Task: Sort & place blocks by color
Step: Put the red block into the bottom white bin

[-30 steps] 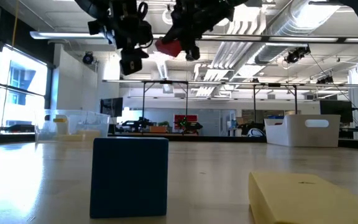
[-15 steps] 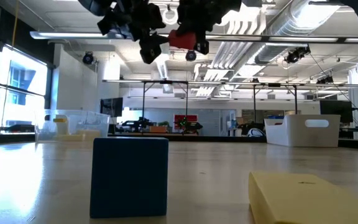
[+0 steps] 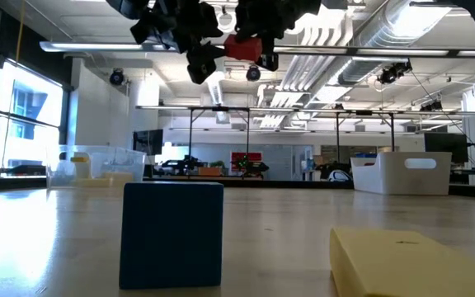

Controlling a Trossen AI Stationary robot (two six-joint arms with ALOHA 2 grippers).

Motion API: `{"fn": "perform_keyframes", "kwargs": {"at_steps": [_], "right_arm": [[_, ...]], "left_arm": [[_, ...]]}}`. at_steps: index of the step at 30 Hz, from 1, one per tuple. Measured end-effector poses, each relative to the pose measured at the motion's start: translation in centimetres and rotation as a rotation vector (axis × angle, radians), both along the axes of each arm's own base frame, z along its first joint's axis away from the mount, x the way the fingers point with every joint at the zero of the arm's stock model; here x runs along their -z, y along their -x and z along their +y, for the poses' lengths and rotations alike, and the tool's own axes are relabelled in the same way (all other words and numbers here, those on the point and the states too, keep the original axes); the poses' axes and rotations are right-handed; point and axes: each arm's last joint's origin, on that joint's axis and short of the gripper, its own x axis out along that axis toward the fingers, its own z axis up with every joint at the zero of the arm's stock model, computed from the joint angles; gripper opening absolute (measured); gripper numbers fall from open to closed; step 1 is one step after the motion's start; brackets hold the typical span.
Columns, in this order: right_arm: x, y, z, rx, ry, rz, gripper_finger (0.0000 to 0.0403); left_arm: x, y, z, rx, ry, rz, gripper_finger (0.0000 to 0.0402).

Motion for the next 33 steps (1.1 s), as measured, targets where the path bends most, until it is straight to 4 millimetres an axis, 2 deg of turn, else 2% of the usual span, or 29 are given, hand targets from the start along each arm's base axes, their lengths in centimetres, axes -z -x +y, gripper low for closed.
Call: {"fn": "perform_keyframes", "kwargs": {"at_steps": [7, 18, 28, 33], "right_arm": [[-0.1, 0.0, 0.4, 0.001, -0.009, 0.009, 0.0105], [-0.4, -0.5, 3.2, -0.049, -0.009, 0.037, 0.0105], [-0.2, -0.6, 4.8, -0.022, -0.009, 0.107, 0.0105], [0.1, -0.8, 5.8, -0.050, -0.017, 0.136, 0.0105]], "left_arm": [[0.0, -0.3, -0.4, 0.009, 0.014, 0.007, 0.0154], [0.0, -1.0, -1.6, 0.051, -0.013, 0.005, 0.0157], [0.2, -1.8, -2.8, 0.038, -0.086, 0.030, 0.0197], [-0.2, -2.3, -3.3, 0.040, -0.122, 0.004, 0.0204]]}}
